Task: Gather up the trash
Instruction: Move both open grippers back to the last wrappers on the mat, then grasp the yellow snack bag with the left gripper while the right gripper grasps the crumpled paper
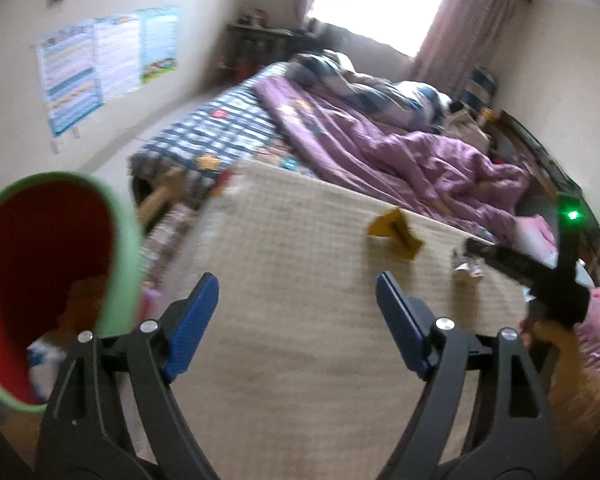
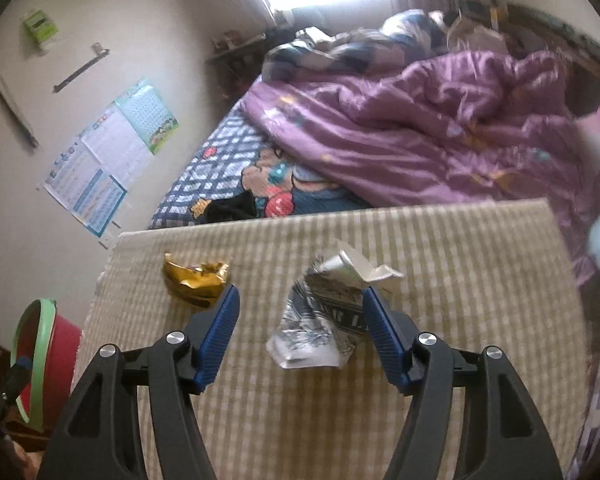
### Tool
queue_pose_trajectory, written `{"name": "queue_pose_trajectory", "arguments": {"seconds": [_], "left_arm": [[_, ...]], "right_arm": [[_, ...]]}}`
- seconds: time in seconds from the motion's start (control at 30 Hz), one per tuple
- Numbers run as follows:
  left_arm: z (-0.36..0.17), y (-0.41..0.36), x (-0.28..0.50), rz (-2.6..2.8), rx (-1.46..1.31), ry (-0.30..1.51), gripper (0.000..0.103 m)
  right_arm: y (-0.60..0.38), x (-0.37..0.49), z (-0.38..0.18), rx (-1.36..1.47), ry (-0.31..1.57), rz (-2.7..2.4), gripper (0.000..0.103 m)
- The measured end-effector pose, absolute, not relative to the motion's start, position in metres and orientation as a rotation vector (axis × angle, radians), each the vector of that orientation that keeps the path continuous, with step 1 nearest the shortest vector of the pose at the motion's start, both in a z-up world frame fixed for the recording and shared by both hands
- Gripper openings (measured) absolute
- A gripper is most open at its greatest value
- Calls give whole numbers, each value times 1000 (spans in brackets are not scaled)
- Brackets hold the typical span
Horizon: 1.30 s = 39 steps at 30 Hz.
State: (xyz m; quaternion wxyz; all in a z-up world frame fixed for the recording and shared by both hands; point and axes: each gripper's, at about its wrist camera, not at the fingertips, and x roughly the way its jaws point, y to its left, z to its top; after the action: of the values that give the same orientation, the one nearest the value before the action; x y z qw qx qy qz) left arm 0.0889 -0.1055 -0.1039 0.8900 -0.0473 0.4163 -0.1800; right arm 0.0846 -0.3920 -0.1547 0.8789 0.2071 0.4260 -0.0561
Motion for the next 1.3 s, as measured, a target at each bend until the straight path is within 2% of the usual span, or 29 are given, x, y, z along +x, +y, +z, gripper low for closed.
{"name": "queue_pose_trajectory", "arguments": {"seconds": [0.03, 0.07, 0.1, 0.13, 0.43, 0.47, 0.5, 0.53, 0.7, 1.0, 1.3], "left_arm": [[-107, -119, 96, -398, -100, 875, 78], [-108, -129, 102, -414, -101, 883, 78], [-112, -144, 111, -445, -107, 895, 78], [-114, -156, 119, -466, -112, 906, 78], [-160, -234, 177, -523, -121, 1037, 77], [-167, -238, 182, -517, -122, 1061, 72], [-174, -239, 186, -515, -126, 1085, 59], [-181, -240, 189, -515, -135, 1116, 52], [-177, -236, 188, -519, -149, 1100, 37], [-112, -180, 134, -441, -80, 875, 35], [-71, -110, 84, -370, -73, 762, 35]], "right_arm": [[-392, 86, -159, 444, 896, -109, 62], [-392, 87, -162, 455, 900, -102, 55], [-392, 87, -164, 462, 902, -95, 41], [-392, 86, -164, 468, 903, -90, 33], [-392, 69, -161, 487, 868, -57, 32], [-392, 67, -162, 489, 868, -55, 32], [-391, 65, -162, 491, 869, -53, 32], [-390, 63, -162, 490, 868, -53, 32], [-388, 58, -160, 487, 867, -52, 32], [-359, 53, -140, 438, 838, 16, 30], [-295, 50, -120, 363, 836, 159, 19]]}}
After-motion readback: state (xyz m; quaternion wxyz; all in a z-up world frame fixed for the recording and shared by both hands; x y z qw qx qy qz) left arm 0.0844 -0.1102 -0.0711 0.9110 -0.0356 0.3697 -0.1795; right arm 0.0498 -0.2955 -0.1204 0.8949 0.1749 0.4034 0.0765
